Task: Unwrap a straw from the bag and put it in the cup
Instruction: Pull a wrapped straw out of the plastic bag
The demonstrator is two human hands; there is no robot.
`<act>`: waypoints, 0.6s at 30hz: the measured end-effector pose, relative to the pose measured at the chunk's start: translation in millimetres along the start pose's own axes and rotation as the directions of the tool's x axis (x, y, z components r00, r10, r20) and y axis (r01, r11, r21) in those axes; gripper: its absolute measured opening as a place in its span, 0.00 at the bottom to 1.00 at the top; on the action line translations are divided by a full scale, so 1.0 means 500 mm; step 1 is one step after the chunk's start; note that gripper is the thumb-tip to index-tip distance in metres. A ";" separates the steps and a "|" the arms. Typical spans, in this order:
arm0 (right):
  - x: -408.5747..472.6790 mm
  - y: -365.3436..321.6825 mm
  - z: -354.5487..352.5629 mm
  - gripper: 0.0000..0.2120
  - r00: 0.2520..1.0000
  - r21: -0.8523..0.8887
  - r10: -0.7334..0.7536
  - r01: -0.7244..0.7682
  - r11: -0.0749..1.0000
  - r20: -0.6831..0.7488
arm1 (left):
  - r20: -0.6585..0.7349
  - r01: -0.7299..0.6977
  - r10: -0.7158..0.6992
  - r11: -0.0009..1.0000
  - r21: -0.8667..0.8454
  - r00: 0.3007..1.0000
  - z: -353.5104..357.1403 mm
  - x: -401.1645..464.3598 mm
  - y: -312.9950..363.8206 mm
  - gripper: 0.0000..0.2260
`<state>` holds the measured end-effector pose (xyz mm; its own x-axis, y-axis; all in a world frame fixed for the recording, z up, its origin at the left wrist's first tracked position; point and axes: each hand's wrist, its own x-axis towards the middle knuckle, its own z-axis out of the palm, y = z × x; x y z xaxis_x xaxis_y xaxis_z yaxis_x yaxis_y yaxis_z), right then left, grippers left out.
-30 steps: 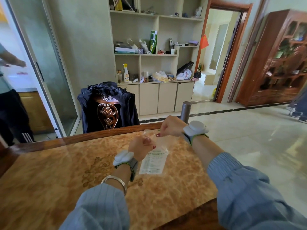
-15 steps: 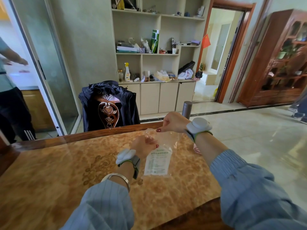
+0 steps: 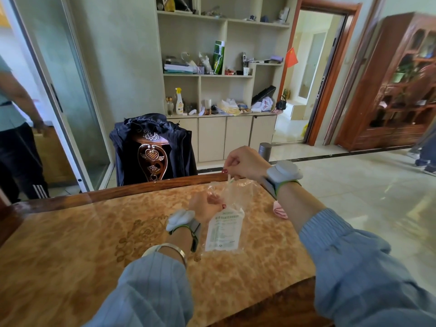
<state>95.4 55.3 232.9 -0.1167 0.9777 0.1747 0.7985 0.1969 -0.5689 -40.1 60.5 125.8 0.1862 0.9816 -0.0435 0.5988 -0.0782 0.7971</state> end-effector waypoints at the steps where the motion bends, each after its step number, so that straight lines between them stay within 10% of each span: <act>1: 0.000 -0.003 -0.001 0.05 1.000 0.011 -0.003 0.003 1.000 0.001 | 0.005 -0.005 0.005 1.000 0.004 1.000 -0.001 0.000 0.001 0.15; 18: 0.009 -0.066 -0.048 0.08 0.912 0.360 -0.020 0.181 0.915 -0.409 | -0.016 -0.039 0.042 0.989 0.146 0.999 0.039 0.002 -0.006 0.11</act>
<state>82.8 51.5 271.6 0.1197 0.8581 0.4994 0.4969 0.3837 -0.7784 -26.5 58.5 111.3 0.1989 0.9800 -0.0008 0.6980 -0.1411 0.7020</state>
